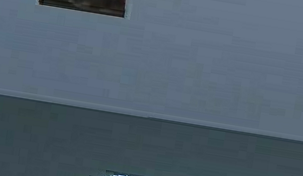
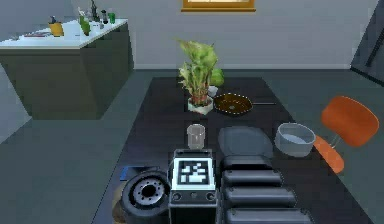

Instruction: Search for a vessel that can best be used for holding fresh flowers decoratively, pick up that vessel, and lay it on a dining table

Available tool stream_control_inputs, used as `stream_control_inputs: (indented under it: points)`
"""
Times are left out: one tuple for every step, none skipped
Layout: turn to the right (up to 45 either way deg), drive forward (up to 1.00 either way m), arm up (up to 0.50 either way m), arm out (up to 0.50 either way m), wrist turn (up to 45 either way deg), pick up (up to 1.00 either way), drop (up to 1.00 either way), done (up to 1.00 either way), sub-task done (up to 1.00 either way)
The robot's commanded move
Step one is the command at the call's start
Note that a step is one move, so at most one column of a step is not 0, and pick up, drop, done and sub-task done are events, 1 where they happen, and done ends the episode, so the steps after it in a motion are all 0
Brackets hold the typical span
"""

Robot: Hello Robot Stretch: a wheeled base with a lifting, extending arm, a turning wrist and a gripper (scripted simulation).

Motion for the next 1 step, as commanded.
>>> stream_control_inputs:
  points:
    - [45.0, 0.0, 0.0, 0.0, 0.0, 0.0, 0.0, 0.0, 0.0]
